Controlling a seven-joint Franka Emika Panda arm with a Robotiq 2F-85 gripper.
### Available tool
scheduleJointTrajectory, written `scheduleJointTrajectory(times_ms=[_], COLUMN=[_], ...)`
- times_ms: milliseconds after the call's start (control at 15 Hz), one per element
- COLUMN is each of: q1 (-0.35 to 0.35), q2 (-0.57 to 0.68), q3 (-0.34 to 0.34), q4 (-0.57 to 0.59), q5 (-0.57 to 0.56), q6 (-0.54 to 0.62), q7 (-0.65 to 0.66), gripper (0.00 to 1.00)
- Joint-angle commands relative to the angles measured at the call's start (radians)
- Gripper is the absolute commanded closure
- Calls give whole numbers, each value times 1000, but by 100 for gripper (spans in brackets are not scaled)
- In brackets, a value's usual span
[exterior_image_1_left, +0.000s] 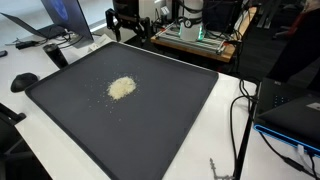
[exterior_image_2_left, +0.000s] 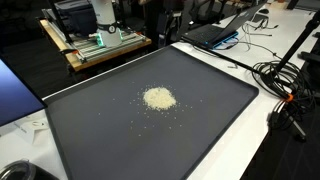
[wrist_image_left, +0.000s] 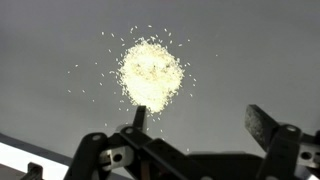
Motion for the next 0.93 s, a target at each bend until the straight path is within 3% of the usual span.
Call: scheduleJointTrajectory(times_ms=[0,67,133,200,267,533,667,867], q1=[-260,-337,-248,-455,-497,-808,-914,-1017], q2=[-75,-68,-23,-44,-30,39,81,137], q3=[270,345,240,452,489,786,880,965], q4=[62,60,56,51,49,53,62,69], q5=[0,30,106,64,71,46,38,31], q6=[-35,-12,12,26,38,135,184,252], q7=[64,49,-1,34,28,57,70,75], gripper=[0,0,0,0,0,0,0,0])
